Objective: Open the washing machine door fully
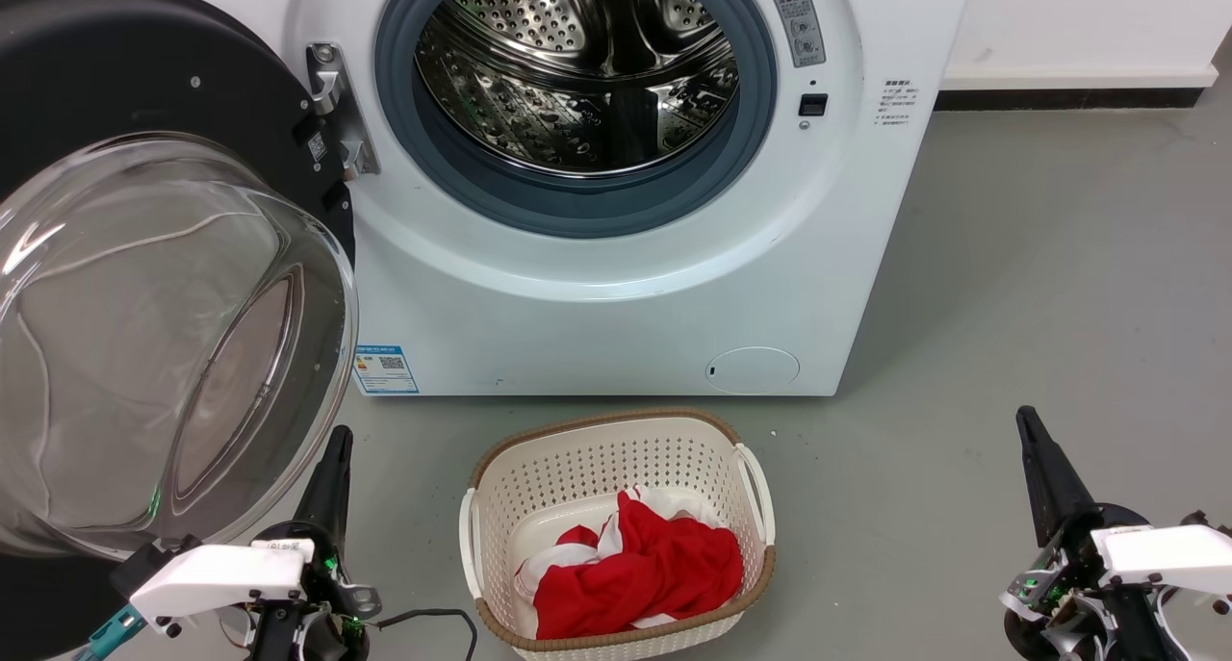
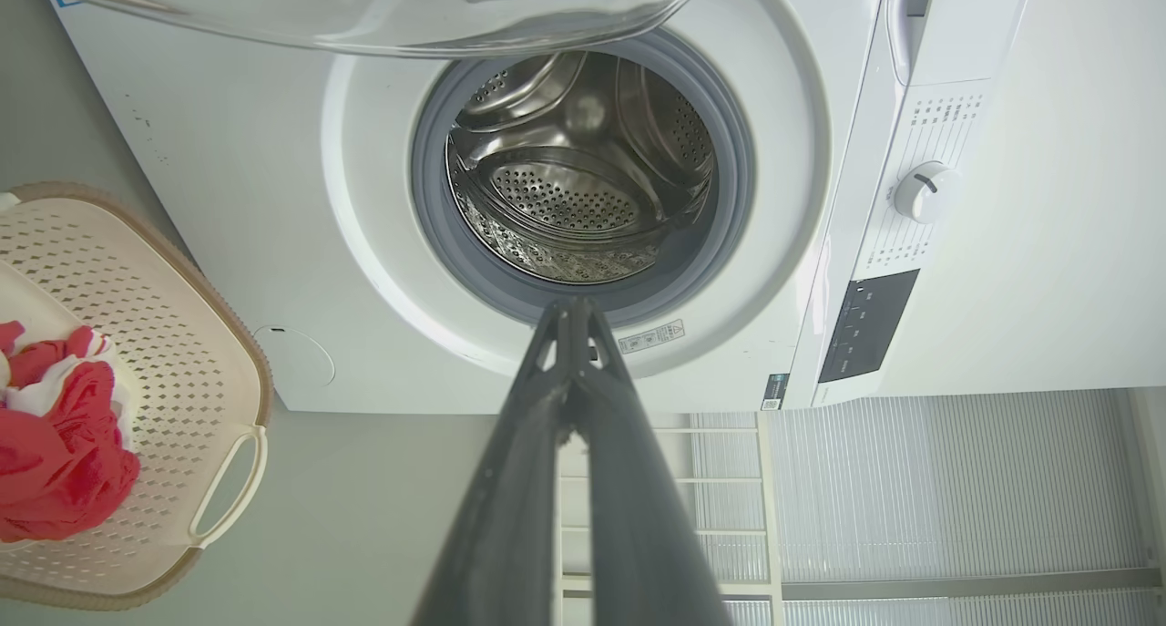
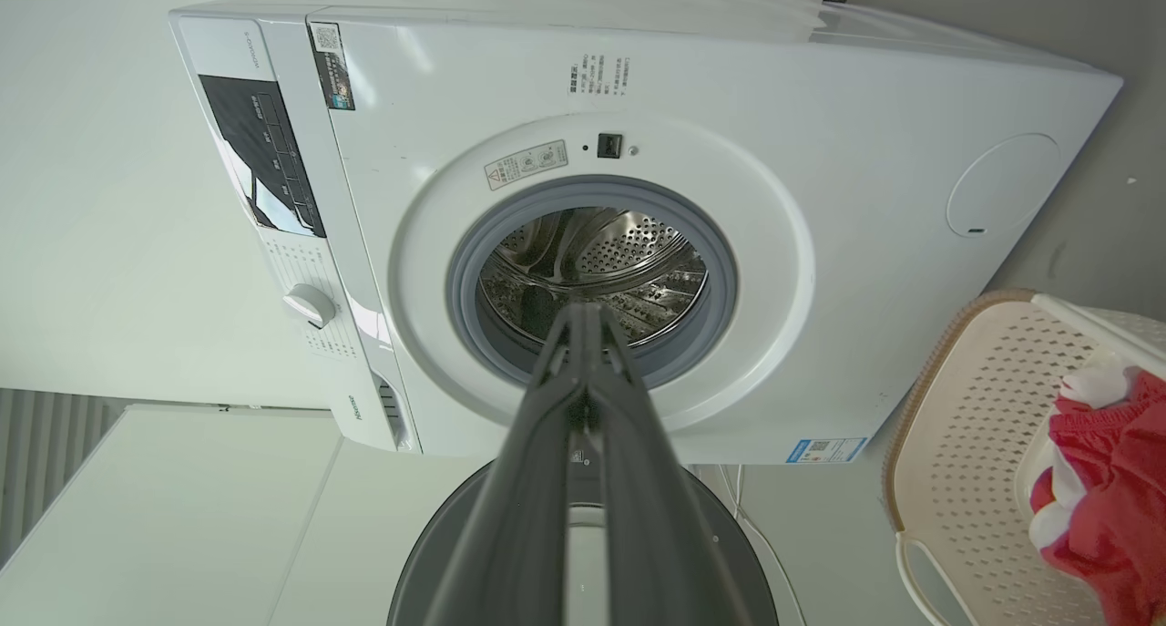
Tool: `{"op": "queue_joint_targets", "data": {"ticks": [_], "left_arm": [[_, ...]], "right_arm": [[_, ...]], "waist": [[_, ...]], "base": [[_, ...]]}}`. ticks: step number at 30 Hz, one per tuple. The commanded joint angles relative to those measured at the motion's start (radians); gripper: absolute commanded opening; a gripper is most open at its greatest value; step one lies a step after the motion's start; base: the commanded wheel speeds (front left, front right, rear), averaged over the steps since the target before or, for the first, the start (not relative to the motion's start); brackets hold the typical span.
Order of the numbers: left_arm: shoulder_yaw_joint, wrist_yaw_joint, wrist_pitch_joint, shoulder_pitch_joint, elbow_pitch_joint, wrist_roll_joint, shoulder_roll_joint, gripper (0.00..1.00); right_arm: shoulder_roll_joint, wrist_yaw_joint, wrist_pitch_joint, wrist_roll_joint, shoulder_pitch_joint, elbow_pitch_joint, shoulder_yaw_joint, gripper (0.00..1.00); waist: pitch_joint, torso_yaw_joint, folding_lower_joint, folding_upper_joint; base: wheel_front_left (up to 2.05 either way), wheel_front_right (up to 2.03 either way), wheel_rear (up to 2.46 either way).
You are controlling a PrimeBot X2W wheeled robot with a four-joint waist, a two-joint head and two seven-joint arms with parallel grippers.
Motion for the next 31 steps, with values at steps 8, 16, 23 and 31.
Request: {"op": "queue_joint_targets", "data": {"ticks": [8, 16, 23, 31], "left_arm": [[0.01, -0.01, 0.017, -0.009, 0.001, -0.065, -0.002, 0.0], [0.01, -0.011, 0.02, -0.009, 0.002, -0.072, -0.002, 0.0], [0.01, -0.011, 0.019, -0.009, 0.002, -0.072, -0.002, 0.0], [0.01, -0.011, 0.019, -0.009, 0.002, -0.072, -0.002, 0.0]], "right_arm": [[0.0, 0.0, 0.013, 0.066, -0.025, 0.014, -0.004, 0.0], [0.002, 0.0, 0.016, 0.069, -0.026, 0.015, -0.006, 0.0], [0.003, 0.0, 0.018, 0.067, -0.026, 0.015, -0.007, 0.0], [0.004, 0.0, 0.019, 0.065, -0.026, 0.015, -0.009, 0.0]], "waist": [[-0.001, 0.0, 0.0, 0.0], [-0.001, 0.001, 0.0, 0.0], [-0.001, 0.001, 0.0, 0.0], [-0.001, 0.001, 0.0, 0.0]], "base": [[0.0, 0.0, 0.0], [0.0, 0.0, 0.0], [0.0, 0.0, 0.0], [0.0, 0.0, 0.0]]}}
